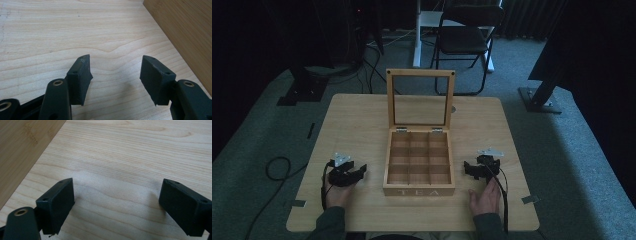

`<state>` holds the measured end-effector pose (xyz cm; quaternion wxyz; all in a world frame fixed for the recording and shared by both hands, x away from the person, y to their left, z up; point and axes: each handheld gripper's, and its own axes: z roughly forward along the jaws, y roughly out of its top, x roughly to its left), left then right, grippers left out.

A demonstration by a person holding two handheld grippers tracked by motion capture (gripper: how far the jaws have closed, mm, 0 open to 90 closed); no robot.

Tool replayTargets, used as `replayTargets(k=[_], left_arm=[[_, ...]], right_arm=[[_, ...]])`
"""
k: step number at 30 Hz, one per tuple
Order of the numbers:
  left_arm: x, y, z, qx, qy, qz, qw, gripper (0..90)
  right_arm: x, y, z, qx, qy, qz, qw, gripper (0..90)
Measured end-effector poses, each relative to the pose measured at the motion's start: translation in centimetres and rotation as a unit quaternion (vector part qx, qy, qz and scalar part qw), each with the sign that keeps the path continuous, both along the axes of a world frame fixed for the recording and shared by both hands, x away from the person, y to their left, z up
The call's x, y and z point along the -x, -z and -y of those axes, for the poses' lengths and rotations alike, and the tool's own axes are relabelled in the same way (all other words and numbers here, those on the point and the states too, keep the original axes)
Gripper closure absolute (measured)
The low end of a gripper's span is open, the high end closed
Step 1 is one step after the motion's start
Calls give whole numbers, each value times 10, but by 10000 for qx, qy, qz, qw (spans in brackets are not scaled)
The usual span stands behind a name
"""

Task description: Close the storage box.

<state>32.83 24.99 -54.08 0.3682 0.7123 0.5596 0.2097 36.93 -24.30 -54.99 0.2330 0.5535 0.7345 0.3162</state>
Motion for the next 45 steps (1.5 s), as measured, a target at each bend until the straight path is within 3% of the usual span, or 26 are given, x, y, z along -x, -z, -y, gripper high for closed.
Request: replayTargets(k=[11, 17, 35, 45], left_arm=[[2, -3, -1, 46, 2, 34, 10000, 424], [-4, -8, -3, 220, 90, -4, 9997, 423], [-28, -53, 10, 161, 411, 318, 9985, 429], [-43, -72, 16, 205, 405, 518, 9976, 431]], right_arm=[[-1, 0, 0, 4, 13, -8, 10000, 119], [-1, 0, 0, 7, 76, -4, 10000, 119], [-1, 0, 0, 7, 75, -4, 10000, 119], [-1, 0, 0, 10, 64, -1, 10000, 121]])
